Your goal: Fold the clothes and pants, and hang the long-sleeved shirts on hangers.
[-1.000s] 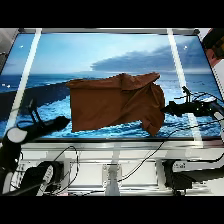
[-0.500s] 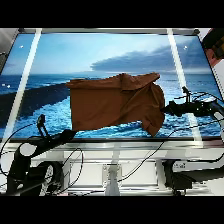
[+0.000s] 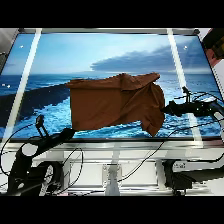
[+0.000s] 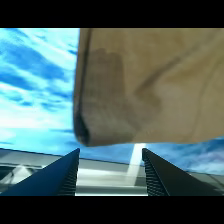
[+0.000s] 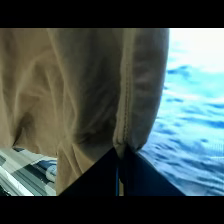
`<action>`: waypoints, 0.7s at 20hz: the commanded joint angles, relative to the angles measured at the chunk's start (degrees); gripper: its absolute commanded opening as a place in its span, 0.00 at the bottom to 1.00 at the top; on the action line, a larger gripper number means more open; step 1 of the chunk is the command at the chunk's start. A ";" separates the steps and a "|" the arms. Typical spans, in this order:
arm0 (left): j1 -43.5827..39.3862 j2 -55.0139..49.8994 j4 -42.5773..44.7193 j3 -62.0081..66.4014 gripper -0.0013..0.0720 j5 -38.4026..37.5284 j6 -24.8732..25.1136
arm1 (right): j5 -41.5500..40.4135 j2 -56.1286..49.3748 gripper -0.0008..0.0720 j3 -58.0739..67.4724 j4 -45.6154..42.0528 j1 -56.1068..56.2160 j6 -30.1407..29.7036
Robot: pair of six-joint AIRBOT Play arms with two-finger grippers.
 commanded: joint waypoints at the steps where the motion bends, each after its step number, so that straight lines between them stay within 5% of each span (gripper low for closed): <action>1: 0.02 -5.66 0.17 -0.04 0.59 1.38 0.04 | -0.09 0.02 0.03 0.07 0.28 0.00 0.55; 10: 0.00 -15.67 -4.20 0.04 0.58 9.46 0.72 | 0.35 0.02 0.03 0.07 0.48 0.00 1.44; 14: -0.85 -15.69 -6.54 0.04 0.29 14.25 1.27 | 0.68 0.04 0.03 0.07 0.90 0.00 1.49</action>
